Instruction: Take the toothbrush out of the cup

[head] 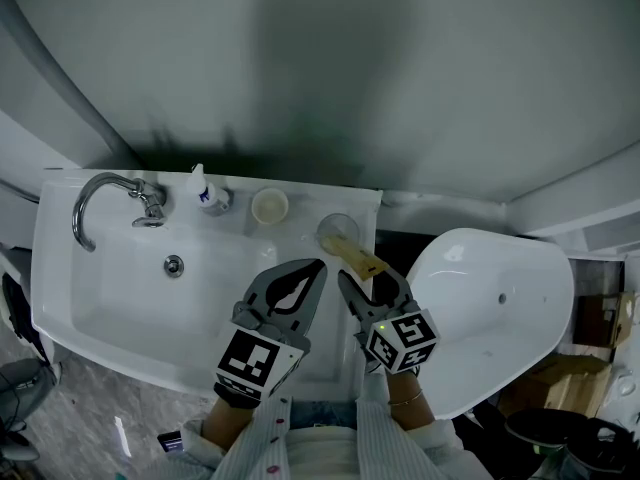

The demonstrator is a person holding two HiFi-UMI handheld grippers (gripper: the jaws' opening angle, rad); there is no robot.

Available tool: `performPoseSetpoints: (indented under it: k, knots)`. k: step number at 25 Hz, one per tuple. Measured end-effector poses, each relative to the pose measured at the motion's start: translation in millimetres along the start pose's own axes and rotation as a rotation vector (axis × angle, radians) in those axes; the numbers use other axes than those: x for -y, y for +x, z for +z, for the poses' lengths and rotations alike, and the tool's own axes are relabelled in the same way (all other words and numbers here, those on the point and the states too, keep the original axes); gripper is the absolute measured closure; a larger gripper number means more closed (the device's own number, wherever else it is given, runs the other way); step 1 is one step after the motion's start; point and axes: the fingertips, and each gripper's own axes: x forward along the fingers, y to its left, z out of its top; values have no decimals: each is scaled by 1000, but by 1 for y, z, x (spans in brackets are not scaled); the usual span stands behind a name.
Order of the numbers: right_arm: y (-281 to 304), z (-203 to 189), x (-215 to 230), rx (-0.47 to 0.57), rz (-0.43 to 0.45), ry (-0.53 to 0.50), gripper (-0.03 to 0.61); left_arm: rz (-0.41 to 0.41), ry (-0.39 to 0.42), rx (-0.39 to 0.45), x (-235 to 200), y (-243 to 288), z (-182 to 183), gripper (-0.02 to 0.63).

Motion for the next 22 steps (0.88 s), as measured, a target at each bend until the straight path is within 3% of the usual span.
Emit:
performPoseSetpoints:
  k: [22]
  knots:
    - [34,17,7,60,-6,-67,344,13,-30,-63,-15,13,-26,597]
